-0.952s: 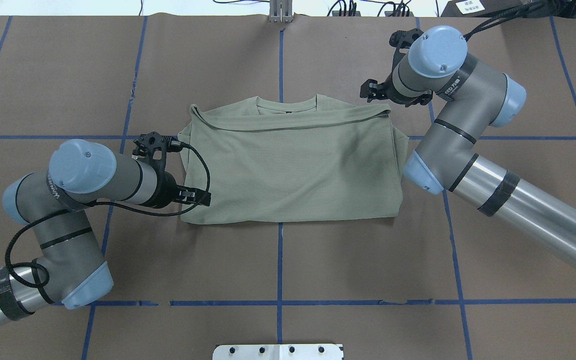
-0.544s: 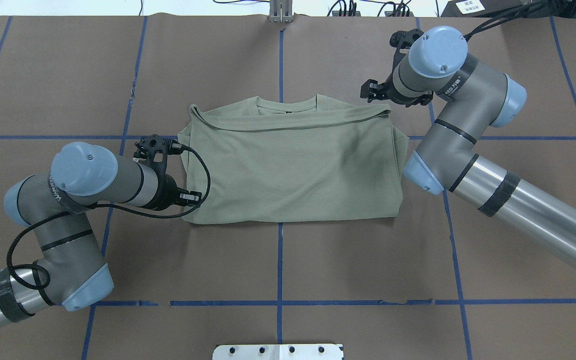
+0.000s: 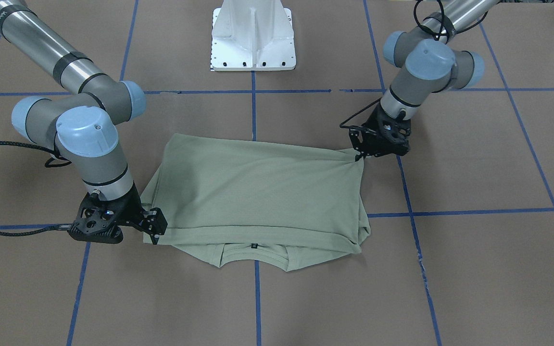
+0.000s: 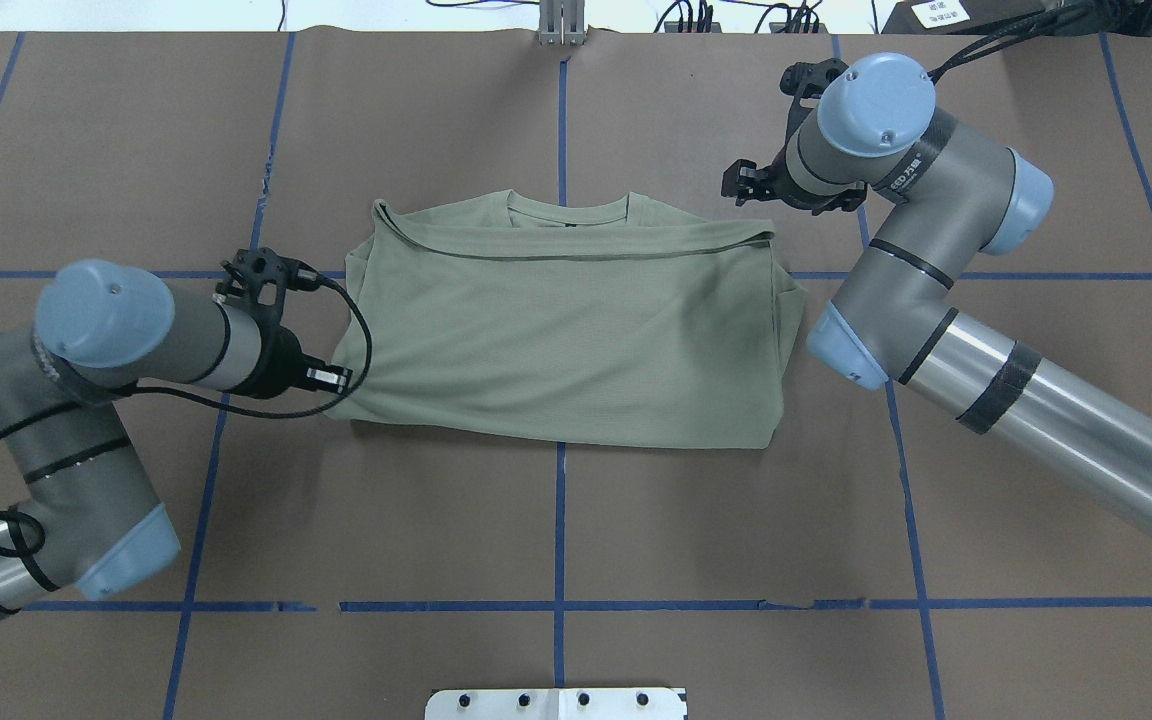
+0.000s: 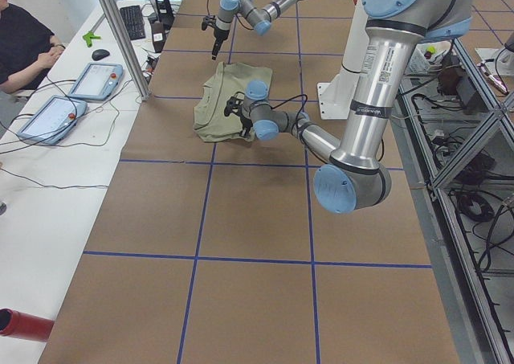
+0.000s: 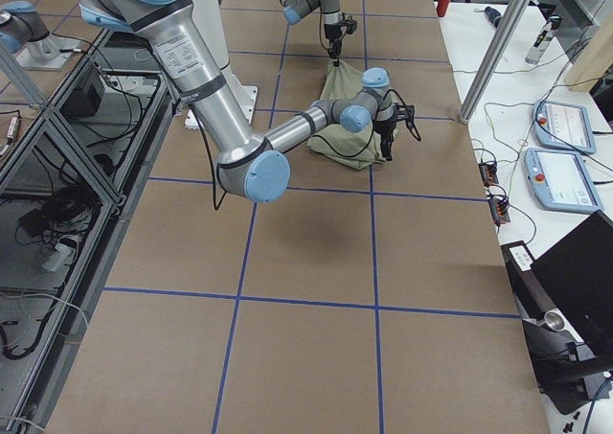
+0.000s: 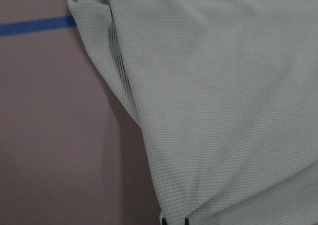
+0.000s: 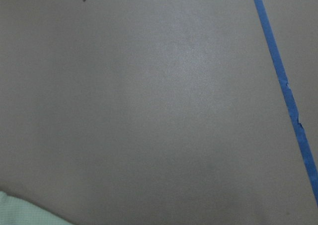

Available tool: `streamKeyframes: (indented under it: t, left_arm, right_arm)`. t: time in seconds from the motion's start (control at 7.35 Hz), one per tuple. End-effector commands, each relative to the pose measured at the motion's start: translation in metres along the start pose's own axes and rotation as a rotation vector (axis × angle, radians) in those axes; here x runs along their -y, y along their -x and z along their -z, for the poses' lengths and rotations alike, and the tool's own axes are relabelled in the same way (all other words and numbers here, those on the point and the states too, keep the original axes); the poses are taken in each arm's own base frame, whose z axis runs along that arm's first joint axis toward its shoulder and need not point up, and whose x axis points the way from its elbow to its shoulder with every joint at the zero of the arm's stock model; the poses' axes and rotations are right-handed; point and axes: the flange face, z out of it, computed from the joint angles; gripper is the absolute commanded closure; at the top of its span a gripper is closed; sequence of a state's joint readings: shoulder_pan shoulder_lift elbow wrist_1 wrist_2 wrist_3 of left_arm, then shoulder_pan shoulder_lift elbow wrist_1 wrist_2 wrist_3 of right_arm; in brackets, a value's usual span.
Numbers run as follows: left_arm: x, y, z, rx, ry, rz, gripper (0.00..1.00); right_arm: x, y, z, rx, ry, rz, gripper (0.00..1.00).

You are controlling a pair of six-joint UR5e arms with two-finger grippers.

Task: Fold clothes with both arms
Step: 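Pull the held side edge with the left gripper away from the robot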

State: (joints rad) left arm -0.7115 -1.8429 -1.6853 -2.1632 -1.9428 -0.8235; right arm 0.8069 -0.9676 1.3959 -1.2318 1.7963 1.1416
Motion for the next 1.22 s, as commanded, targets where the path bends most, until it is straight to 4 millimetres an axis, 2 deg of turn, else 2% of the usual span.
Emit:
streamKeyframes:
  t: [0.0,0.14,0.27,0.41,0.54,0.68,0.82,0.95,1.09]
  left_arm:
    - [0.058,0.106,0.007,0.122,-0.02,-0.085,1.0]
    - [0.101,0.129,0.0,0.163,-0.03,-0.091,1.0]
    - [0.144,0.136,-0.011,0.189,-0.032,-0.081,1.0]
    - [0.176,0.137,-0.02,0.207,-0.027,-0.075,1.0]
    - [0.202,0.134,-0.03,0.222,-0.02,-0.07,1.0]
    - [0.216,0.142,-0.037,0.243,-0.005,-0.097,1.0]
    - [0.226,0.144,-0.026,0.24,-0.024,-0.099,1.0]
    - [0.228,0.133,-0.01,0.218,-0.062,-0.114,0.01]
    - [0.221,0.122,0.005,0.174,-0.079,-0.125,0.0]
  right_arm:
    - [-0.001,0.0,0.0,0.0,0.001,0.0,0.0]
    - [-0.001,0.0,0.0,0.0,0.001,0.001,0.0]
    - [-0.002,0.002,0.0,0.002,0.002,0.003,0.0]
    - [-0.001,0.003,0.001,0.004,0.0,0.002,0.0]
    - [-0.001,0.005,0.002,0.007,-0.001,0.003,0.0]
    - [-0.001,0.008,0.003,0.01,-0.001,0.004,0.0]
    - [-0.002,0.013,0.005,0.016,-0.001,0.006,0.0]
    - [0.002,0.031,0.013,0.036,-0.01,0.007,0.0]
    - [0.008,0.057,0.026,0.064,-0.019,0.008,0.0]
